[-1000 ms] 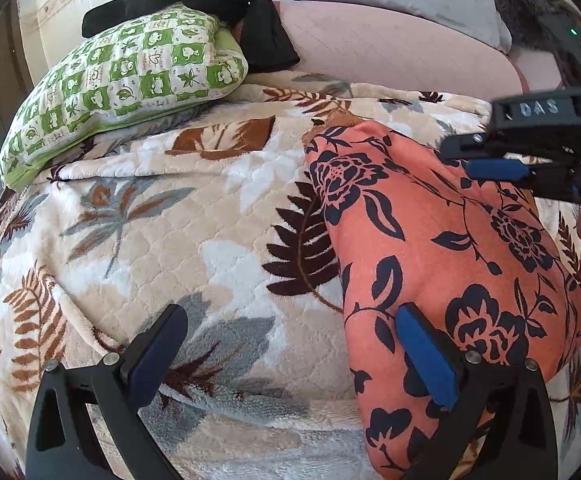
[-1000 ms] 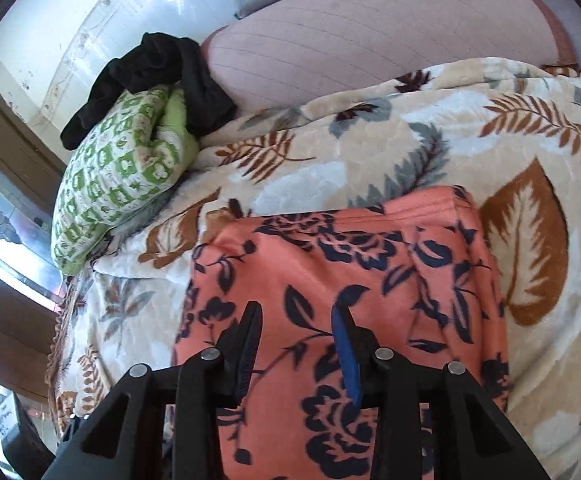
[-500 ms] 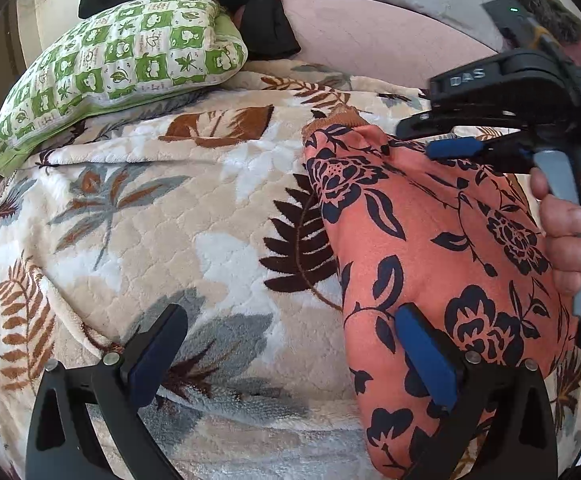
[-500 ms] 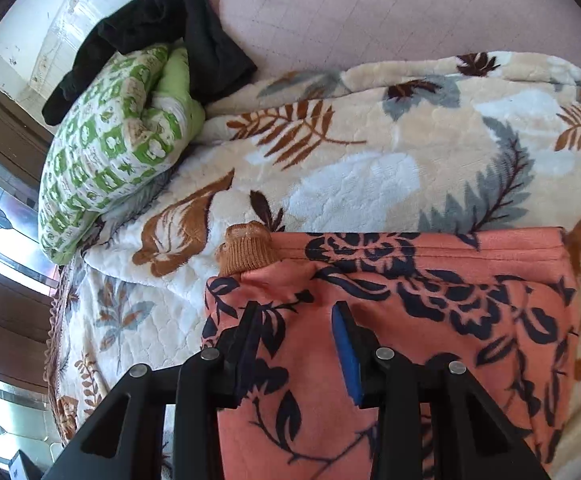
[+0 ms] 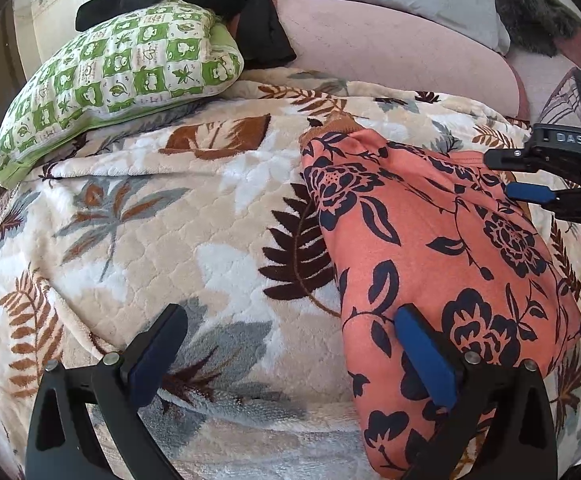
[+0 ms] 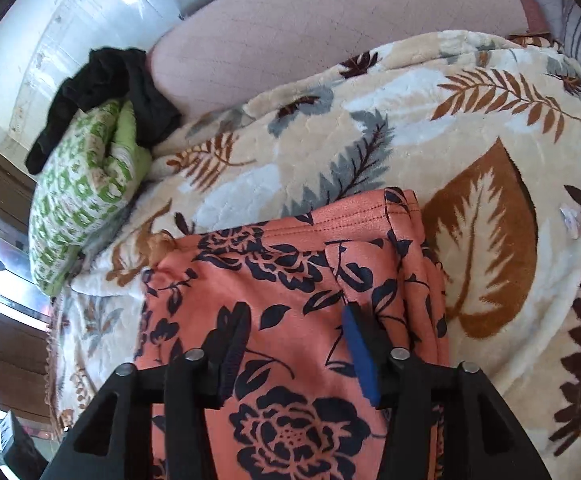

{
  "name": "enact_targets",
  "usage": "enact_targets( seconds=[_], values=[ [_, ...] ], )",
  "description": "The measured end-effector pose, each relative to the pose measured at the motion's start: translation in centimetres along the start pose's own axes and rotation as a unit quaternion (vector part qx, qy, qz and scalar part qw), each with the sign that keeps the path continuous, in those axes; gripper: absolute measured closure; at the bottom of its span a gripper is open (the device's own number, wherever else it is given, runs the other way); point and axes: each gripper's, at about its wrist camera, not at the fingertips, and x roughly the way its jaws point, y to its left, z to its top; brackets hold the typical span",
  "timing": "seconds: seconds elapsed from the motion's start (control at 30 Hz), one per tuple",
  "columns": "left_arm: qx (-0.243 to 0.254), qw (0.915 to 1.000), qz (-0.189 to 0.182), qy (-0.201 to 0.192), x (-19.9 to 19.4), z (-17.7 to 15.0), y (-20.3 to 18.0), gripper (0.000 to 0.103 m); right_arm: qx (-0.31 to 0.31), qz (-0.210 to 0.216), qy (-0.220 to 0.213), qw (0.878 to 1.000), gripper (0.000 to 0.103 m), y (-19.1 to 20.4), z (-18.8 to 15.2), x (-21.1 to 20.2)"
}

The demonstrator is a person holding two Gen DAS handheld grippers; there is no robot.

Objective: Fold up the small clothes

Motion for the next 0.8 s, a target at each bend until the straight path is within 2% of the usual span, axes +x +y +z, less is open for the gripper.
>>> enact_targets(
  seconds=[0.1, 0.27, 0.53, 0.8],
  values=[
    [0.003, 0.9997, -0.019, -0.014, -0.7, 0.1, -0.2, 0.0, 0.006, 0.016, -0.04, 0.999, 0.033, -1.1, -1.4, -3.2],
    [0.018, 0.9984, -0.044, -0.03, -1.5, 0.1, -1.2, 0.0, 0.061, 0.066, -0.051, 0.995, 0.03, -4.7, -3.9, -5.6],
    [0.03, 0.9975, -0.061, -0.021, -0.9, 0.1, -2.0, 0.0, 0.119, 0.094, -0.027, 0.988, 0.029, -8.9, -4.9, -4.4],
    [0.017, 0.9971, -0.075, -0.003, 0.2, 0.1, -1.9, 0.0, 0.119, 0.105, 0.003, 0.987, 0.029, -10.0, -4.8, -2.7]
  ],
)
